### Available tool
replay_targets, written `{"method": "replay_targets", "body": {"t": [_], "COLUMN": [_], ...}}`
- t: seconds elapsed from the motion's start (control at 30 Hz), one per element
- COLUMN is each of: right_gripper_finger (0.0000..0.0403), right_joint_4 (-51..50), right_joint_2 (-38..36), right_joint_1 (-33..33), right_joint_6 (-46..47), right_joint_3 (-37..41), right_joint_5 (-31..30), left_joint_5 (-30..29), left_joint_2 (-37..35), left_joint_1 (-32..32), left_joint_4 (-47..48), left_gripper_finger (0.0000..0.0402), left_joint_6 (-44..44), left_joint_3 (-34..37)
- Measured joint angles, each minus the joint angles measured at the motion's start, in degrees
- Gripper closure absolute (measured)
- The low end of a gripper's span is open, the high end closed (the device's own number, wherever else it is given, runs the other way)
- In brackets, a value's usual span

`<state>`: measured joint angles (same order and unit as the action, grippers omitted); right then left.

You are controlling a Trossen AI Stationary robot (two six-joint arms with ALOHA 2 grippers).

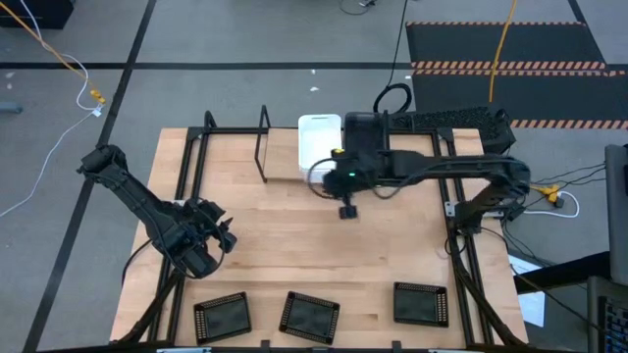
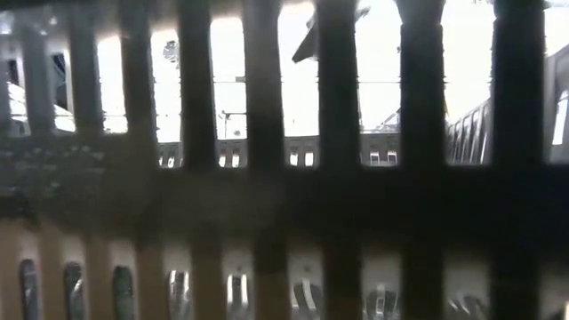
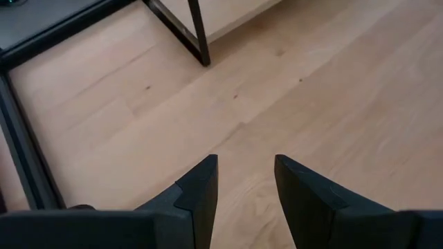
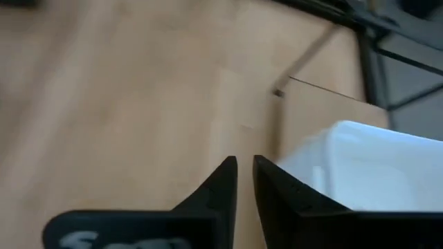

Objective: Stack baskets on shelf by color
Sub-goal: Put the right black bin on the shelf

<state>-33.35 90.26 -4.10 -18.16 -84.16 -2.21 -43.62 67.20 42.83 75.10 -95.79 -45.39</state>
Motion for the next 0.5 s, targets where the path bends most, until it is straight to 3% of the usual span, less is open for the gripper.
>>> {"method": "replay_targets", "body": {"t": [0.2, 0.37, 0.5], "right_gripper_finger": [0.0328, 0.0284, 0.0244], "right_joint_4": [-1.6, -1.3, -3.5], "right_joint_2": [-10.6, -17.1, -20.3], "right_joint_1": [5.5, 15.4, 24.3], "right_joint_6": [1.0, 6.2, 18.7], "right_joint_3": [5.7, 16.1, 22.0], "right_joint_5": [7.4, 3.9, 0.8], "left_joint_5": [-1.1, -10.7, -14.9], "left_joint_2": [0.0, 0.0, 0.0], "left_joint_1": [0.0, -1.0, -3.5], "left_joint_4": [0.0, -0.1, -0.3], "left_gripper_finger": [0.0254, 0.0254, 0.0254], "left_joint_6": [-0.5, 0.0, 1.0], "left_joint_3": [0.0, 0.0, 0.0]}}
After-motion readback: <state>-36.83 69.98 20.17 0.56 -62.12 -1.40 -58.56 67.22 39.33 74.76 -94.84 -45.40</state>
